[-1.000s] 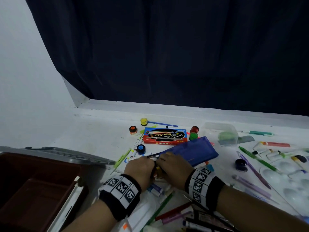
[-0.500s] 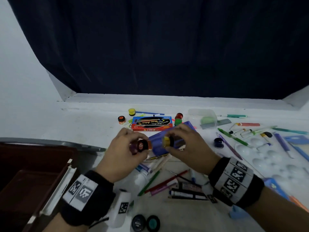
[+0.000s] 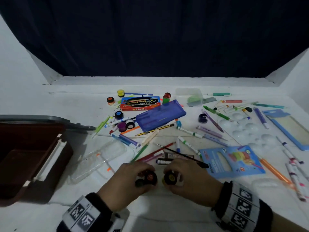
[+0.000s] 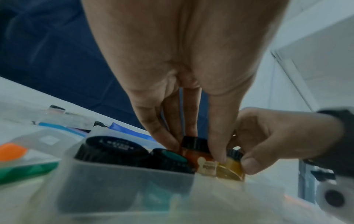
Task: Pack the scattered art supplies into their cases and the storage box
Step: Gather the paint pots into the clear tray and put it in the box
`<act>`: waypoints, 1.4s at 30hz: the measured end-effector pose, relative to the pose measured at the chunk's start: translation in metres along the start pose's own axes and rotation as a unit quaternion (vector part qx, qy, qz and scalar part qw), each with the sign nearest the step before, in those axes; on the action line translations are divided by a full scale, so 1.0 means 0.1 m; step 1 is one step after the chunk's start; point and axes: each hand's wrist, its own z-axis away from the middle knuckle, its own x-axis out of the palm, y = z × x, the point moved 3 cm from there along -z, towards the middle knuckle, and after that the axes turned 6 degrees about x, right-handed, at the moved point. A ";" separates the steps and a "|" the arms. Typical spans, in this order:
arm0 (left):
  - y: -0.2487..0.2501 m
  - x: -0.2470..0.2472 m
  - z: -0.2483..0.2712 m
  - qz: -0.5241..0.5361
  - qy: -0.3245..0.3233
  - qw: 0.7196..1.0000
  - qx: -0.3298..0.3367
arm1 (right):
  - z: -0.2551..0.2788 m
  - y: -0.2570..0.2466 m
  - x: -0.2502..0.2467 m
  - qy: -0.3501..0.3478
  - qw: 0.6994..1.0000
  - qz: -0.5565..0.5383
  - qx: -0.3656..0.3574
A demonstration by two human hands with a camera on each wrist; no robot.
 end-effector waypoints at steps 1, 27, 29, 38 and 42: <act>0.01 0.04 0.00 -0.018 -0.019 1.000 0.015 | 0.01 -0.02 0.03 -0.016 1.000 0.007 0.003; 0.02 0.08 -0.14 -0.068 -0.142 0.987 0.021 | -0.15 -0.12 0.09 -0.100 0.993 0.056 0.042; 0.02 0.07 -0.16 -0.077 -0.145 0.986 0.016 | -0.19 -0.13 0.08 -0.117 0.989 0.077 0.044; -0.03 0.06 -0.09 -0.059 -0.130 0.990 -0.007 | -0.20 -0.08 0.07 -0.134 0.987 0.085 0.028; 0.00 -0.05 -0.01 0.005 -0.058 0.998 -0.001 | -0.24 -0.07 -0.10 -0.109 0.992 0.038 0.043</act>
